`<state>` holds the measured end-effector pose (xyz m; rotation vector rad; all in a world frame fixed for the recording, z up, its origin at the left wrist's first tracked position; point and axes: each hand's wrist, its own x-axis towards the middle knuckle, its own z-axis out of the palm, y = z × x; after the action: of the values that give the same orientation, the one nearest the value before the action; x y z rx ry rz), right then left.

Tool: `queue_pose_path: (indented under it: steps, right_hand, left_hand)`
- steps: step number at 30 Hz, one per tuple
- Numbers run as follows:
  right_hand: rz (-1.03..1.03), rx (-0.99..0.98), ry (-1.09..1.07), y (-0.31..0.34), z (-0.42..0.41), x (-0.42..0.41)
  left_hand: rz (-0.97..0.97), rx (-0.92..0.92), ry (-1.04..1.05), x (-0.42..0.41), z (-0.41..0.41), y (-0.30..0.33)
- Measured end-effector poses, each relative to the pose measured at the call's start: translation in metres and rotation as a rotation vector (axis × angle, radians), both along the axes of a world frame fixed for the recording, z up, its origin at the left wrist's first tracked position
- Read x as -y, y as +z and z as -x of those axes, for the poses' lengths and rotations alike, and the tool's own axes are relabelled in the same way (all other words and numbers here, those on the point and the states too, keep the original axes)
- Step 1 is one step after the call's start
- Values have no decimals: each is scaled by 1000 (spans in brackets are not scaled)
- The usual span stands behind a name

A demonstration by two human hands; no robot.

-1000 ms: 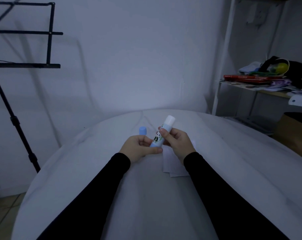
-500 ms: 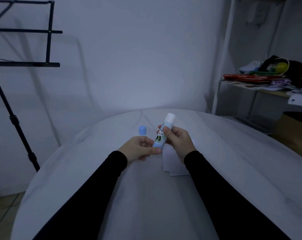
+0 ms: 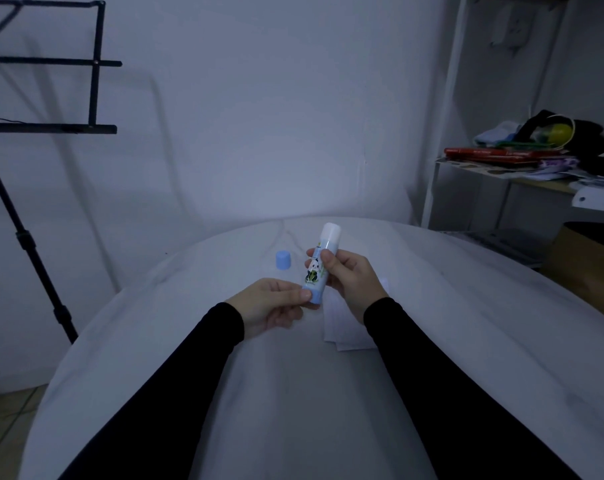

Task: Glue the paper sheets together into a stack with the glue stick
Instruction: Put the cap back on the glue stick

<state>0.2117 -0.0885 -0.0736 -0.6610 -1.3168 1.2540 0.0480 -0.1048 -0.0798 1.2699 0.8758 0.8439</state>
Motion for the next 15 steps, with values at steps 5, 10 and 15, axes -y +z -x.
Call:
queue_pose_path:
  steps: [5, 10, 15]
  right_hand:
    - [-4, 5, -30, -2, -1, -1]
    - [-10, 63, -54, -4, 0, -1]
    - [-10, 44, -26, -4, 1, -1]
  left_hand:
    - [-124, -123, 37, -5, -4, 1]
    - [-200, -282, 135, -6, -8, -2]
    - [-168, -268, 129, -6, -3, 0]
